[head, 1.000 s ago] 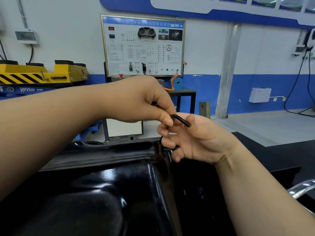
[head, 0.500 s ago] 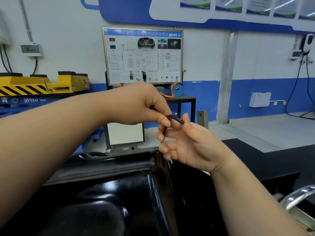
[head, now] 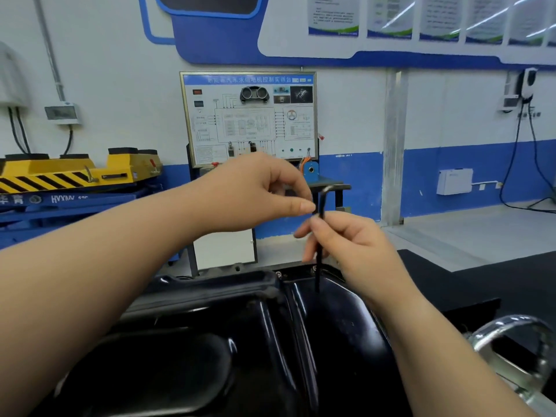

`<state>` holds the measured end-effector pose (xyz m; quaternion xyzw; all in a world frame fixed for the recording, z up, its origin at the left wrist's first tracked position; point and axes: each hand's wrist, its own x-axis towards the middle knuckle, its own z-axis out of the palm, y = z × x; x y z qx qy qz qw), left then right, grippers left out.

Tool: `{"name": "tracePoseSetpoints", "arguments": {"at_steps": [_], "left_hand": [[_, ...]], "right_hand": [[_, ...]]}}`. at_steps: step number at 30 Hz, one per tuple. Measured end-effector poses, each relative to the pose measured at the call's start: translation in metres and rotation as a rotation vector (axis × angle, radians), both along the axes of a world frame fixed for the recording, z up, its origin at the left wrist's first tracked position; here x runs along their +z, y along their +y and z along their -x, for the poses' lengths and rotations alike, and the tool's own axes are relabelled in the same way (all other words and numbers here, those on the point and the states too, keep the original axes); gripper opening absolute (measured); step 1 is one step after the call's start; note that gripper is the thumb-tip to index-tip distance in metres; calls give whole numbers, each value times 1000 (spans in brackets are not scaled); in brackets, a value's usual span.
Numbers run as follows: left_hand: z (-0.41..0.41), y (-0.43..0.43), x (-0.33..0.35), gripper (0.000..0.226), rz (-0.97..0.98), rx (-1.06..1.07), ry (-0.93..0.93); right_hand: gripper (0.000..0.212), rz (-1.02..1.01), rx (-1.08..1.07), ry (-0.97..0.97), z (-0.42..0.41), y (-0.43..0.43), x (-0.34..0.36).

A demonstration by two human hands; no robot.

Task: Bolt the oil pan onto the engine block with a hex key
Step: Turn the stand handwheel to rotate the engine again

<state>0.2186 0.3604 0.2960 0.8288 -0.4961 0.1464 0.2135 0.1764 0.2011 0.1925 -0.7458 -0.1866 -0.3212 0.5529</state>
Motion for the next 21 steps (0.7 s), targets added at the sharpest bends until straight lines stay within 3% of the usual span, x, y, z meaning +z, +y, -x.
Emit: {"name": "tracePoseSetpoints", "arguments": {"at_steps": [7, 13, 18, 21], "left_hand": [[-14, 21, -33, 10, -214, 360, -100], [-25, 46, -49, 10, -202, 506, -7], [-20, 39, -54, 10, -289, 474, -78], [-20, 32, -53, 10, -292, 451, -90]], "right_hand": [[35, -220, 24, 121, 39, -19, -21], [36, -396, -68, 202, 66, -43, -36], [31, -572, -625, 314, 97, -114, -87], [27, -370, -1108, 477, 124, -155, -127]]}}
